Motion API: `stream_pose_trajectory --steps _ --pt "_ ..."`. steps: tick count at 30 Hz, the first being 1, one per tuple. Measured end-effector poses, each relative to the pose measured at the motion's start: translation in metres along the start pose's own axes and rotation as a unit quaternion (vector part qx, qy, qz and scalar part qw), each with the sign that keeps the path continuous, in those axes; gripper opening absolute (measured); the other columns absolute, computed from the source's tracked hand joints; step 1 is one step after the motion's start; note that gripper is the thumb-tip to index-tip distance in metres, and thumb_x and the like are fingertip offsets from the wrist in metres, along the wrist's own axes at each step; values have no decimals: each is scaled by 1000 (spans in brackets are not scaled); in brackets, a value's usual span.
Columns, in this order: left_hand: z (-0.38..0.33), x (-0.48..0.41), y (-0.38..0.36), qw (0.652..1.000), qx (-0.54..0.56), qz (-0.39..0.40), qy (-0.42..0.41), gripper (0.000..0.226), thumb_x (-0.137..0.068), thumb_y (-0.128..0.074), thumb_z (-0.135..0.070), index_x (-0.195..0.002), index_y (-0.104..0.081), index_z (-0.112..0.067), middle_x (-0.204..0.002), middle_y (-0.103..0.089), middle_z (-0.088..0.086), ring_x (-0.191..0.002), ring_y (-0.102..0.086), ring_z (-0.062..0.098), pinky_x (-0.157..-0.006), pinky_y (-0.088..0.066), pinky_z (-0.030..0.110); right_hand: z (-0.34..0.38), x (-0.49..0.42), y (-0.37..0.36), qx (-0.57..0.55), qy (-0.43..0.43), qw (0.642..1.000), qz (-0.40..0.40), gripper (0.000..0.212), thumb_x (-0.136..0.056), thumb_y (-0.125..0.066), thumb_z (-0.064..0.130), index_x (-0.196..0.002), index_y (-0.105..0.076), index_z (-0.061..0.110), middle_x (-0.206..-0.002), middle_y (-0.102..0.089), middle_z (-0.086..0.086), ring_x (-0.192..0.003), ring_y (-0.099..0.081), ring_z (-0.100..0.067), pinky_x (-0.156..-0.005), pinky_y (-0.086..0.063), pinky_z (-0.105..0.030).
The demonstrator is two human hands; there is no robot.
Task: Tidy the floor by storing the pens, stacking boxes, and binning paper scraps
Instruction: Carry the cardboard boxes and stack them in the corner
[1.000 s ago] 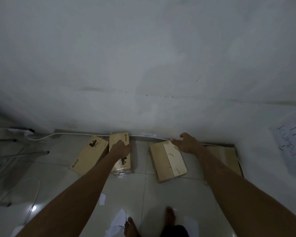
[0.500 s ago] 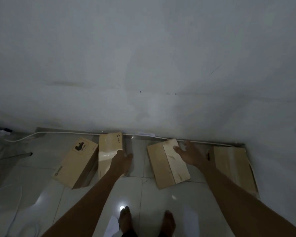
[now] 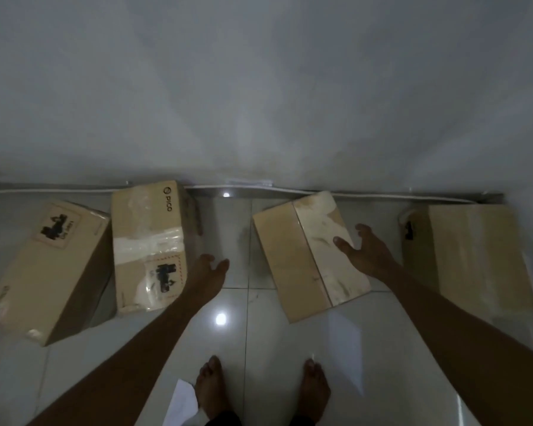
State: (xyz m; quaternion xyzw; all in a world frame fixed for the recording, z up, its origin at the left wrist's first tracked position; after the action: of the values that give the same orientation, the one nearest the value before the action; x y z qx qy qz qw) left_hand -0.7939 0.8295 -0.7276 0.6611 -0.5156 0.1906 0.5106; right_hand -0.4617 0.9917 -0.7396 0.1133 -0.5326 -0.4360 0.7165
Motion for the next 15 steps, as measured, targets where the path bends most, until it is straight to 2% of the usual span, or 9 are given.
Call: stream_pose_trajectory --steps 2,4,5,7,9,10,12,13,15 --pt "10 -28 -24 1000 -8 3 -6 53 -94 -53 -40 -132 -44 -5 -131 -51 20 -117 -54 35 -101 -45 49 -22 -29 -15 1 -7 1000 -8 91 -83 -55 63 -150 -21 12 -151 -34 -14 -135 -39 -33 -103 -37 -40" --pt "14 -53 -44 1000 -20 4 -12 57 -93 -53 -44 -136 -41 -9 -134 -50 16 -119 -51 28 -104 -41 44 -39 -56 -25 -6 -16 1000 -26 93 -82 -54 65 -150 -21 11 -152 -33 -16 -135 -39 -34 -105 -35 -41" --pt "16 -65 -53 1000 -14 10 -10 58 -93 -53 -44 -138 -40 -9 -129 -54 12 -110 -55 21 -98 -43 36 -47 -69 -30 -11 -22 999 -34 93 -82 -52 66 -150 -21 10 -152 -33 -16 -135 -38 -35 -106 -34 -41" --pt "21 -86 -75 999 21 31 -2 61 -92 -55 -45 -140 -37 -10 -102 -59 -4 -80 -56 7 -77 -44 26 -62 -92 -41 -22 -34 998 -46 92 -83 -49 66 -149 -22 9 -152 -33 -17 -136 -37 -36 -108 -32 -41" --pt "26 -104 -97 997 53 51 12 65 -90 -57 -47 -140 -34 -12 -89 -53 -10 -84 -59 9 -78 -47 29 -75 -111 -53 -34 -47 997 -53 89 -85 -48 65 -148 -24 8 -149 -35 -19 -133 -39 -37 -107 -34 -41" --pt "27 -111 -108 996 61 62 15 69 -89 -57 -49 -142 -32 -12 -96 -55 -6 -97 -61 16 -87 -47 32 -80 -119 -60 -40 -52 996 -54 87 -86 -47 65 -147 -25 8 -147 -38 -21 -131 -42 -38 -104 -35 -41" --pt "28 -122 -126 994 57 85 24 77 -88 -54 -54 -146 -26 -13 -129 -53 7 -122 -51 26 -102 -41 35 -87 -129 -70 -64 -58 995 -55 83 -87 -46 65 -144 -29 7 -142 -43 -22 -124 -47 -39 -97 -39 -38" --pt "29 -126 -134 993 59 94 29 80 -88 -53 -56 -148 -23 -13 -142 -44 11 -129 -46 28 -106 -38 36 -89 -132 -74 -75 -62 994 -58 81 -87 -46 65 -142 -31 8 -139 -45 -22 -122 -49 -39 -94 -39 -37" --pt "30 -134 -148 991 74 109 34 85 -87 -52 -59 -150 -17 -14 -152 -33 11 -135 -39 29 -109 -34 37 -93 -134 -79 -75 -77 991 -79 80 -85 -44 70 -138 -33 11 -136 -49 -22 -119 -51 -40 -94 -40 -39"
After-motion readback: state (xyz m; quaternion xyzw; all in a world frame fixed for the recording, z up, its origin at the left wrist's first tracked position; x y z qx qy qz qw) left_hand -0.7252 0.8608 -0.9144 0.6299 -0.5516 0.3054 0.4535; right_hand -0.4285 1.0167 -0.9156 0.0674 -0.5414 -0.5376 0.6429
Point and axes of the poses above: each hand's wrist, its own x-axis away from the middle knuckle, its own y-axis out of the back of the hand, z = x × y, the point moved 9 cm from there along -x, towards the middle knuckle
